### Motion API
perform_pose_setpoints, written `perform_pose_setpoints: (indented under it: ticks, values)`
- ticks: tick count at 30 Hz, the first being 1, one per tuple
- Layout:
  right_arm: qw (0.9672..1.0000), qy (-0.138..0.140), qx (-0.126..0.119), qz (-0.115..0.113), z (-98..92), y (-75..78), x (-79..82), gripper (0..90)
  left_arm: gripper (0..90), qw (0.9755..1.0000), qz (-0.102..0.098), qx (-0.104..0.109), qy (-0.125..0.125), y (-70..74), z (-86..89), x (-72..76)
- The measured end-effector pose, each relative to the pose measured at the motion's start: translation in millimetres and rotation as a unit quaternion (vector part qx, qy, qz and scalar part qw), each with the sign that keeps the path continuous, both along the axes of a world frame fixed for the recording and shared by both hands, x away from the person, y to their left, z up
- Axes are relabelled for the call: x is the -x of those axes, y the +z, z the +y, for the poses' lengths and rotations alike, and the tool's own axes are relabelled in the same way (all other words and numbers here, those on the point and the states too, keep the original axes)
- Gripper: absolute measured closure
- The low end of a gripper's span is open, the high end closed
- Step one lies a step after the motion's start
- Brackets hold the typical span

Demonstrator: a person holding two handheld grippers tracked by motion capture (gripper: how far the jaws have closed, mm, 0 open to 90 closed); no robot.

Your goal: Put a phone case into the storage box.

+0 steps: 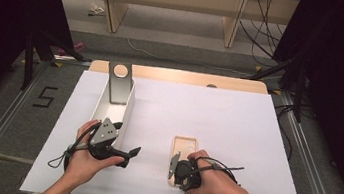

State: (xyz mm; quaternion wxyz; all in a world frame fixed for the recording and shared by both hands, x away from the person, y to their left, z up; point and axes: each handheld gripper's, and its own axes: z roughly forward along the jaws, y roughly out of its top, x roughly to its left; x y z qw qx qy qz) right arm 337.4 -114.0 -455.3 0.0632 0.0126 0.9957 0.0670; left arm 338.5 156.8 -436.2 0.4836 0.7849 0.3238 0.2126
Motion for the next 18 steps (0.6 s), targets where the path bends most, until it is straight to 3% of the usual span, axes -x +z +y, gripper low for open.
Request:
perform_pose_setpoints:
  ticks: [9,18]
  values:
    - [0.9999,0.01,0.003,0.013,1.4,-0.1,3.4,71.3,0.9,1.0,0.001,0.0,-0.003,-0.4,-0.7,0.2]
    - [0.9996,0.021,0.013,0.016,2.6,1.4,5.3,78.3,0.9,1.0,0.001,-0.001,-0.004,-0.7,-1.0,0.3]
